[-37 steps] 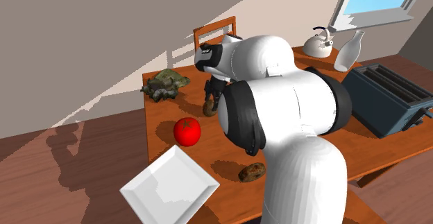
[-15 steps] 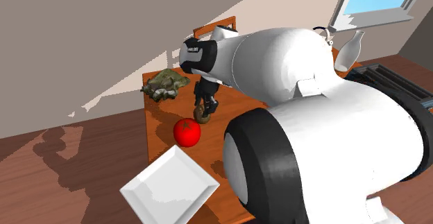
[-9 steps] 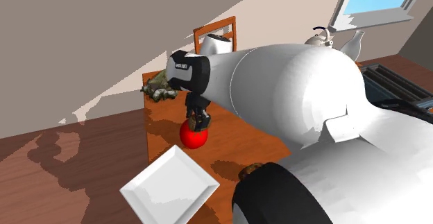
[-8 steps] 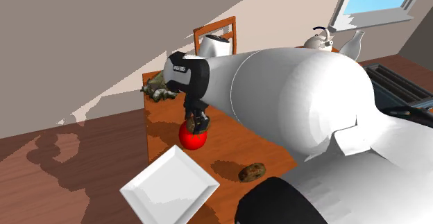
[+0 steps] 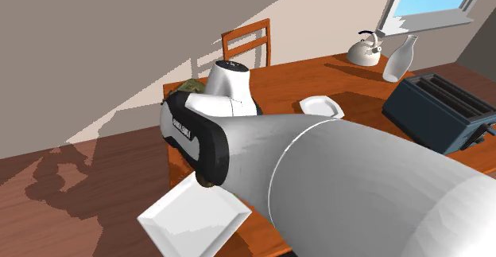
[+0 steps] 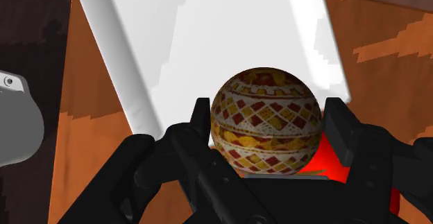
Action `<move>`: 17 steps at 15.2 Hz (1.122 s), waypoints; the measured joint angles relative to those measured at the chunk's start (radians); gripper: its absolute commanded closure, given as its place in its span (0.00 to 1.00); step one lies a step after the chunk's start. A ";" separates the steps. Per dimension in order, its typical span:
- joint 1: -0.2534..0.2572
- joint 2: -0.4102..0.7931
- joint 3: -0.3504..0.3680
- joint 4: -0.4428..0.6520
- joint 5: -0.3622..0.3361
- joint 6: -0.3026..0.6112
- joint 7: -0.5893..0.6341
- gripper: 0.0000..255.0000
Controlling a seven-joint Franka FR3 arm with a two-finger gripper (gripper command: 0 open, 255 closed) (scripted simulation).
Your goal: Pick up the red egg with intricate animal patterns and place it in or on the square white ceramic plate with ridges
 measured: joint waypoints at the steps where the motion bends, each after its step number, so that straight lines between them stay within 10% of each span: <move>1: 0.015 -0.029 0.015 -0.018 0.013 -0.002 0.021 1.00; 17: 0.087 -0.049 0.091 -0.201 0.126 0.175 0.020 1.00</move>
